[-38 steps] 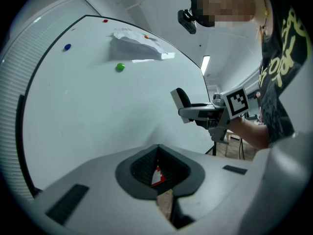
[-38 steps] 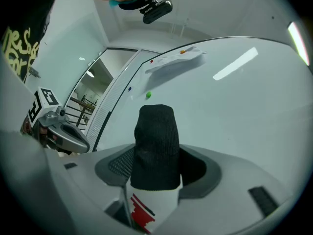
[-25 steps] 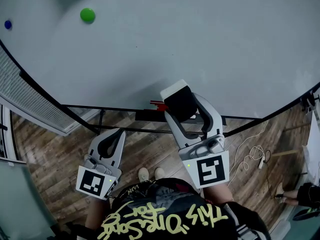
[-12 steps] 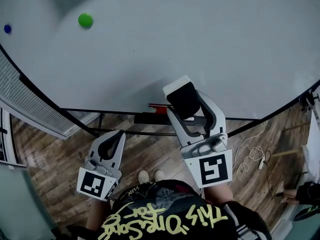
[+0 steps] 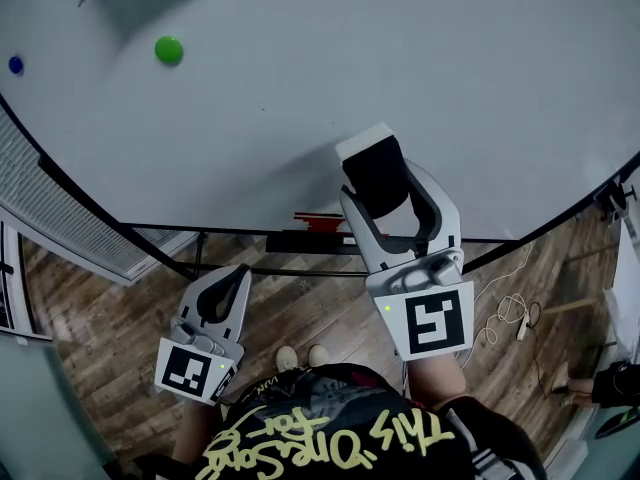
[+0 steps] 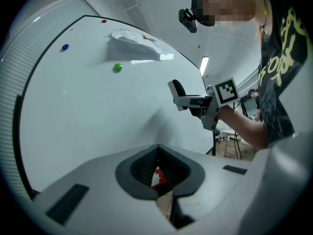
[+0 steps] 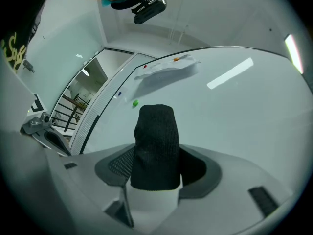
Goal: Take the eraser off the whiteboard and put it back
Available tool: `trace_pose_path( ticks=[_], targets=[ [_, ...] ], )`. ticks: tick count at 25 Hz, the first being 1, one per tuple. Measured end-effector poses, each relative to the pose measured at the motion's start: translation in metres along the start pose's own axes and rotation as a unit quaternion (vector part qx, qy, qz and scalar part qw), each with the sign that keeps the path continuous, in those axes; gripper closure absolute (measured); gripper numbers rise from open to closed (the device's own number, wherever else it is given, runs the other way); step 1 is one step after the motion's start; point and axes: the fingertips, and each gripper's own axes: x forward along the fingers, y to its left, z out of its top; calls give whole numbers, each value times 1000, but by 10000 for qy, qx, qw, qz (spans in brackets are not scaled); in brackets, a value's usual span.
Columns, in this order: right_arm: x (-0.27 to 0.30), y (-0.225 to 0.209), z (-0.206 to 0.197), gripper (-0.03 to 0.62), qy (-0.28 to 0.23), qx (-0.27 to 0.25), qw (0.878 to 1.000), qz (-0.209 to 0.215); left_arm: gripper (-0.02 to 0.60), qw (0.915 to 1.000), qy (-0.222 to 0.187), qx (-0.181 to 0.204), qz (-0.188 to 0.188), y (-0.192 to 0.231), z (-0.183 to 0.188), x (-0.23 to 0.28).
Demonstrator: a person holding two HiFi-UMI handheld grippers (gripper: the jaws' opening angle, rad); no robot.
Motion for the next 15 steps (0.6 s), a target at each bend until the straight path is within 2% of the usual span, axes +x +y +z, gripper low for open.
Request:
trace_pose_path(
  ticks=[15],
  targets=[
    [19,-21,7,332,-30,-192,9994,-281,574,10000,53,-24,67,1,-2,-4]
  ],
)
